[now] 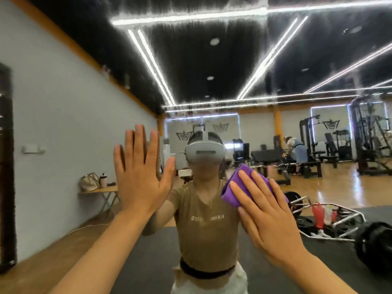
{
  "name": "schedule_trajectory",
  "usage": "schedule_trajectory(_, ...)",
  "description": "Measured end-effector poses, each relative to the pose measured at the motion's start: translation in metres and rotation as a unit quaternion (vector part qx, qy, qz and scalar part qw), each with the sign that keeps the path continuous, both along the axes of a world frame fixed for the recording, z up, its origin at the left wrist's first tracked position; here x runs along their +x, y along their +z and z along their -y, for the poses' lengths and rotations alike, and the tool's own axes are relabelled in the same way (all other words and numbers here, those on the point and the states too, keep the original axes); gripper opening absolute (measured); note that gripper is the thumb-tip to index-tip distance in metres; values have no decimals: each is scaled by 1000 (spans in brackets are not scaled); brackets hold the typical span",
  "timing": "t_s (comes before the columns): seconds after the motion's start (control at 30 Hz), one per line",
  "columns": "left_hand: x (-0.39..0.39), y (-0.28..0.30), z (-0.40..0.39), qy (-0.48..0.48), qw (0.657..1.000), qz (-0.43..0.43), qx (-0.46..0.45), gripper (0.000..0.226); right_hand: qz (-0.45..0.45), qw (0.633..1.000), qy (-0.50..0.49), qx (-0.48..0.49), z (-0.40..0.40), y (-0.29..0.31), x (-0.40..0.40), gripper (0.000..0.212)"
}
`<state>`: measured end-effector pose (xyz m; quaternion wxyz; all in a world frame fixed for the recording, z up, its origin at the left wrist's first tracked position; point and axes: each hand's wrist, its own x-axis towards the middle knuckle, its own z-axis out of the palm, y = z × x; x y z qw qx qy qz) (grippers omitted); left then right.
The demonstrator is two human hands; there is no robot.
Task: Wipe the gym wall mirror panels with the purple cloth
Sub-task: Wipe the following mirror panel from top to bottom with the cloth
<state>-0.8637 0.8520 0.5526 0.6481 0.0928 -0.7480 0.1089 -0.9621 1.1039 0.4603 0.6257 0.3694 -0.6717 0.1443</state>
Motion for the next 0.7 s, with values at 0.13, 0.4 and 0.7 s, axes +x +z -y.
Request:
schedule_trajectory(0.13,-1,-3,1,-1,1000,-9,-15,71,3,1000,13,-13,0,-4,-1,50)
schedule_trajectory(0.4,-3,-2,0,-14,999,-22,-19,72,-48,994,-13,99,-15,31,-8,52)
schedule_trajectory(0.7,-3,-3,0,-8,999,-28,-22,73,20,999,-3,-30,-1,251,-3,57)
